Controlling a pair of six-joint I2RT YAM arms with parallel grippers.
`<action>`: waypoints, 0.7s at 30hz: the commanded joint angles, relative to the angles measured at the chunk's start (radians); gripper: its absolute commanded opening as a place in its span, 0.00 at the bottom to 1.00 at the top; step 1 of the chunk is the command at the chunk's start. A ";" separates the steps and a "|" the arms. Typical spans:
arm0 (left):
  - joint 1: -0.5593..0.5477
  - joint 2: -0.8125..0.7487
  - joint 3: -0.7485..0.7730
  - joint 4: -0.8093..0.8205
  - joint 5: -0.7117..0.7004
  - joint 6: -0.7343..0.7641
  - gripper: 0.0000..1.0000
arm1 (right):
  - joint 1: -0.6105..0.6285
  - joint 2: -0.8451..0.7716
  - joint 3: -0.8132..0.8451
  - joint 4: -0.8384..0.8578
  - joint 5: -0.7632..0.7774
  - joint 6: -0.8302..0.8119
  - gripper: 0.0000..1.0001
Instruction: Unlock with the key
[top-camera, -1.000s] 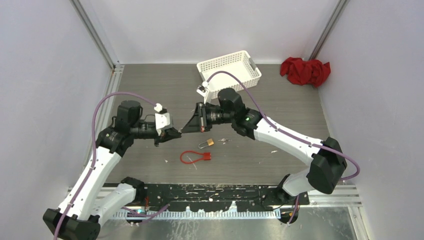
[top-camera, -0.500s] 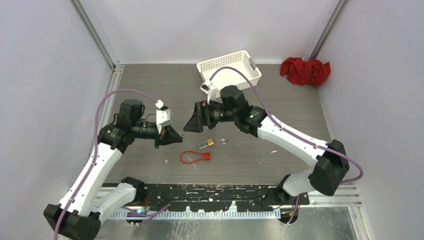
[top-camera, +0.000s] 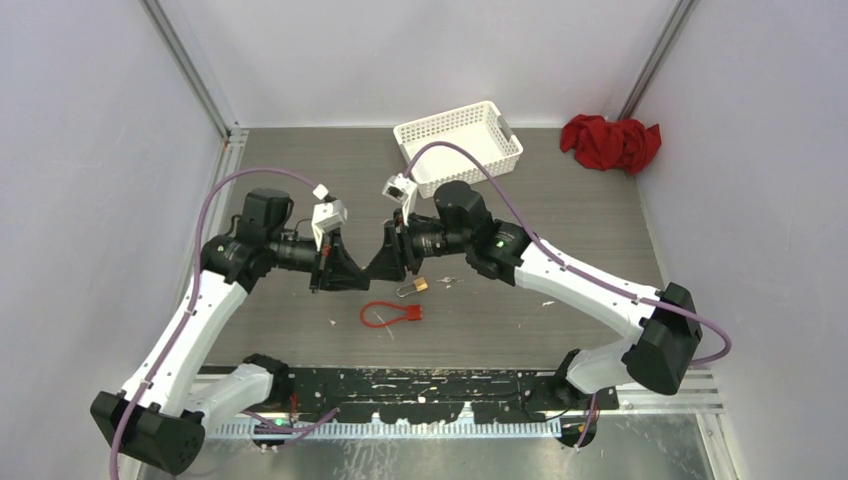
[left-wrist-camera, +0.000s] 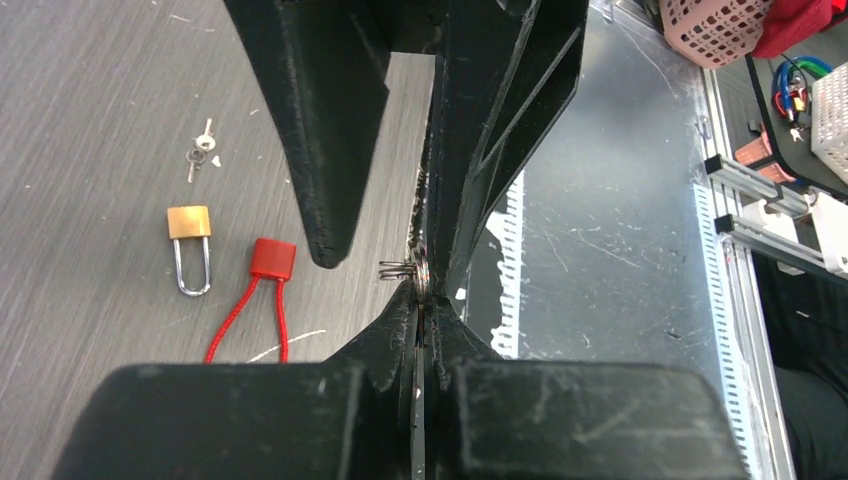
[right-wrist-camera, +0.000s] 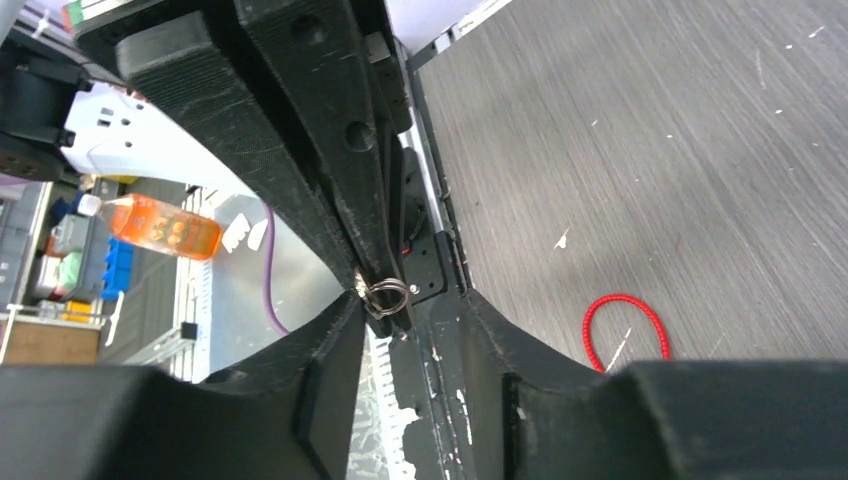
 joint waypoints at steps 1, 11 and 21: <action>-0.004 0.001 0.047 -0.053 0.058 -0.007 0.00 | 0.012 0.008 0.055 0.024 -0.004 -0.025 0.40; -0.005 -0.003 0.057 -0.163 0.049 0.085 0.00 | 0.015 -0.004 0.044 0.053 0.031 0.020 0.28; -0.004 -0.003 0.060 -0.177 0.040 0.084 0.12 | 0.018 -0.022 0.023 0.115 -0.010 0.058 0.01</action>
